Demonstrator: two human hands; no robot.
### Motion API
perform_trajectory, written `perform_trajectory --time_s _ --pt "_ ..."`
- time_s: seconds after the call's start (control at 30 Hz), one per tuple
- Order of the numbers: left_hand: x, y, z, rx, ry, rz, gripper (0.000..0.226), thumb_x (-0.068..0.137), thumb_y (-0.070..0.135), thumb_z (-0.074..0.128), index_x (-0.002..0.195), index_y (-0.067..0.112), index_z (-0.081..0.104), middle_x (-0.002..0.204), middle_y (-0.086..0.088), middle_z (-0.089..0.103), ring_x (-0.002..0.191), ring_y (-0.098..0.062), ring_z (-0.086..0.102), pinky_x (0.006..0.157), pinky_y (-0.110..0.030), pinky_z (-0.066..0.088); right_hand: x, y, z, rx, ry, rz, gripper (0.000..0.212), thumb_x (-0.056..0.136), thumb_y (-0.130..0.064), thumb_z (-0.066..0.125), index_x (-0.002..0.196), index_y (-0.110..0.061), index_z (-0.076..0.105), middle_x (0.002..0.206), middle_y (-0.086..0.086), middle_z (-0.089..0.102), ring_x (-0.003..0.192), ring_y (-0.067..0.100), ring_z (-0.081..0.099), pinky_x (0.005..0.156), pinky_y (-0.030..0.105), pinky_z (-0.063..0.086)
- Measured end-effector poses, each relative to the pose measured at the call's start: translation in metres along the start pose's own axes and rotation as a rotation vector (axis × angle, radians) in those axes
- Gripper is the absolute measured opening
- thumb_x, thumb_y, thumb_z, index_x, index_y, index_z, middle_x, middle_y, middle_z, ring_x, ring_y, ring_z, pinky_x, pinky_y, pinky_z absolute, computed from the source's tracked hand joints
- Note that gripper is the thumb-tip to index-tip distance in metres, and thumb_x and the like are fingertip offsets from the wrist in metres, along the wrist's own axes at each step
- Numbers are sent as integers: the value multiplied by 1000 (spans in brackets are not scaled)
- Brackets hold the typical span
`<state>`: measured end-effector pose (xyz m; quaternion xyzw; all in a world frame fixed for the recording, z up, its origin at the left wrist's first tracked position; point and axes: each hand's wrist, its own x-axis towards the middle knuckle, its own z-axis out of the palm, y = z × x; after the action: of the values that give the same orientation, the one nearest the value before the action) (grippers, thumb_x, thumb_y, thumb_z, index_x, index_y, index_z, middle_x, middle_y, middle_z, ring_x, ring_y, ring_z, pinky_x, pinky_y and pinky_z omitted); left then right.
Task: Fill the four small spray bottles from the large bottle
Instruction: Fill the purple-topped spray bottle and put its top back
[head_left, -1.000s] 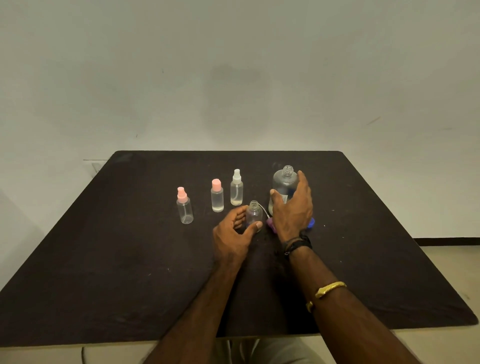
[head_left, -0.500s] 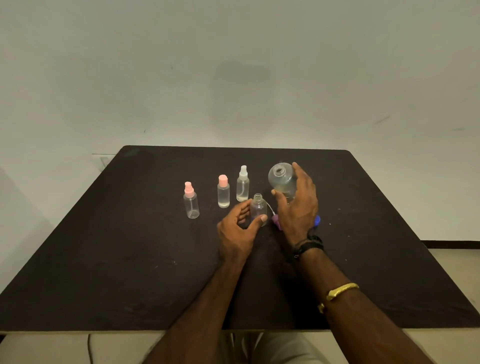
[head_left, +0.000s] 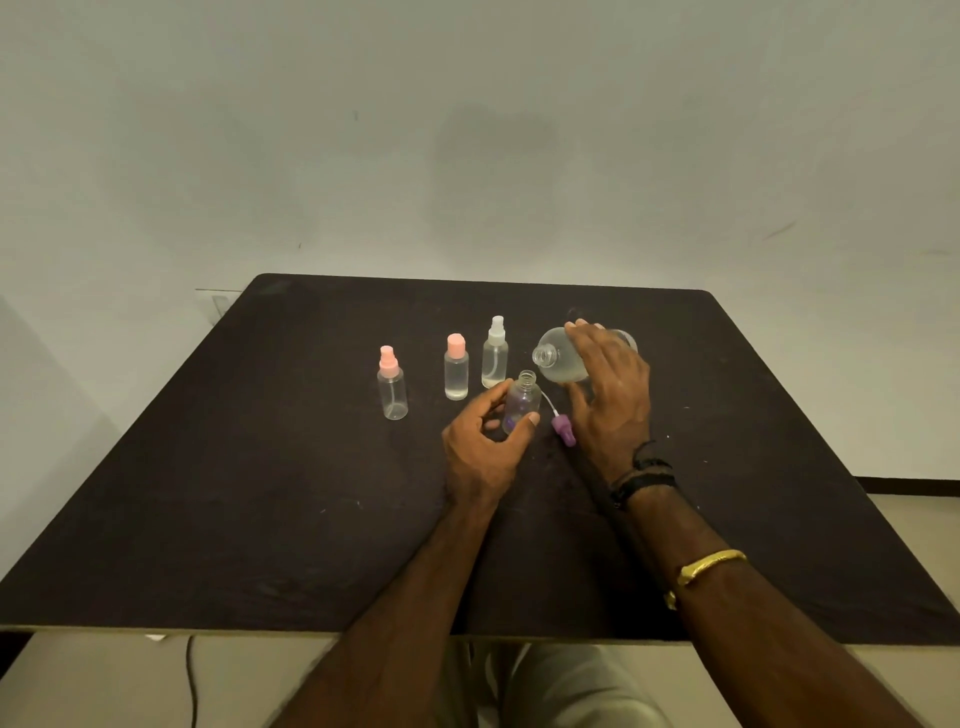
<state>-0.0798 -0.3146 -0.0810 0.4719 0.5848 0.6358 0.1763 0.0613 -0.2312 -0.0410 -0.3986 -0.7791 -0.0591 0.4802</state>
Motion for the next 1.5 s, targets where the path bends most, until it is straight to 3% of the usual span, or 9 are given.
perform_trajectory --time_s 0.27,0.47,0.73,0.93,1.23,1.5 --pt "1 -2 1 7 15 21 53 82 21 84 131 11 67 117 3 74 104 -1 69 87 -17 56 3 3 0 -39 24 -78 60 79 4 73 135 -12 62 139 7 60 134 26 50 110 42 34" --pt "1 -5 2 19 12 20 54 82 22 84 132 12 66 117 4 73 104 2 68 88 -13 53 5 9 -2 -83 -12 -110 63 77 1 74 137 -14 61 141 6 59 136 27 48 112 52 34" --pt "2 -7 2 22 8 37 53 82 24 84 130 13 67 117 5 73 105 0 69 89 -17 56 9 6 -10 -99 -29 -154 51 86 -9 51 136 -13 61 141 9 59 136 30 48 115 53 29" --pt "2 -8 2 22 -2 26 54 82 23 84 131 12 67 117 4 73 105 -1 69 89 -16 55 11 4 -11 -117 -35 -165 51 87 -12 46 136 -12 62 140 10 60 135 32 49 113 58 32" --pt "1 -6 2 44 -2 12 52 81 21 85 129 14 67 110 20 66 100 13 64 85 -6 49 12 5 -13 -131 -46 -177 54 86 -8 45 137 -13 61 140 11 59 136 33 48 113 59 32" --pt "0 -7 3 41 8 29 52 81 22 85 128 10 68 113 8 73 101 3 68 86 -11 52 13 3 -16 -148 -41 -189 56 84 -7 43 136 -12 62 139 11 60 135 34 49 113 57 32"
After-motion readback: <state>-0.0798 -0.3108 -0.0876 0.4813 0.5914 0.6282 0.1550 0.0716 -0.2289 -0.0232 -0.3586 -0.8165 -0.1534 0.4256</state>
